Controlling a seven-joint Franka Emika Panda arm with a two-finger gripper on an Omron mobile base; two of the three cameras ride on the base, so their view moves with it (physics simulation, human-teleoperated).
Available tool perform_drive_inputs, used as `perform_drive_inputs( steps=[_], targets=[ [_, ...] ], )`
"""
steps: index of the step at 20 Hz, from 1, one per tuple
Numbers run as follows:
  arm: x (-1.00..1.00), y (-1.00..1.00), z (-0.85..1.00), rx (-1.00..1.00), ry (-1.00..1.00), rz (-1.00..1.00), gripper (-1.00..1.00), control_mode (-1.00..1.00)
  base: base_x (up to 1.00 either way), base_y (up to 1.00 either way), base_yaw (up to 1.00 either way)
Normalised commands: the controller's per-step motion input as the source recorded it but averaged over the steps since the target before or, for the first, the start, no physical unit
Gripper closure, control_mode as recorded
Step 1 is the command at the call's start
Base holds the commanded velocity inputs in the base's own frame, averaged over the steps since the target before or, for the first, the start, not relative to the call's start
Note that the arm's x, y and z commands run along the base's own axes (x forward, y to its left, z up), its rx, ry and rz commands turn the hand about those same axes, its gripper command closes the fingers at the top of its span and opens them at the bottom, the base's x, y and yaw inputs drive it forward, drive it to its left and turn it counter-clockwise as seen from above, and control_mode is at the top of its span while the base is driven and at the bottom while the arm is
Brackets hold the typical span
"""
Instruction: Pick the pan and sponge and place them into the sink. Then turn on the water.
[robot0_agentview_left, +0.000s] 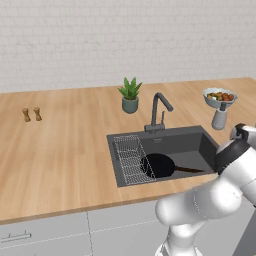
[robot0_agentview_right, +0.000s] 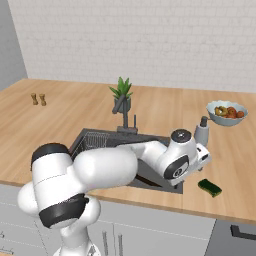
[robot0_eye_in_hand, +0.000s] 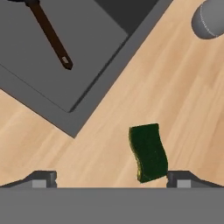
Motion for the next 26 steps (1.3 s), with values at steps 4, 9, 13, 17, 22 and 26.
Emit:
perform_drive_inputs(
  steps=[4, 9, 13, 17, 22, 26],
  targets=[
    [0.0, -0.37, -0.14, 0.0, 0.0, -0.07, -1.0, -1.0, 0.0, 0.0, 0.0],
    [0.0, -0.33, -0.09, 0.03, 0.01, -0.03, -1.0, -1.0, 0.0, 0.0, 0.0],
    [0.01, -0.28, -0.12, 0.08, 0.02, 0.0, -1.0, -1.0, 0.0, 0.0, 0.0],
    [0.15, -0.21, -0.04, 0.04, 0.0, 0.0, -1.0, -1.0, 0.0, 0.0, 0.0],
    [0.19, -0.12, -0.07, 0.01, 0.03, 0.0, -1.0, -1.0, 0.0, 0.0, 0.0],
    [0.11, -0.07, -0.27, 0.0, 0.08, 0.0, -1.0, -1.0, 0.0, 0.0, 0.0]
  ],
)
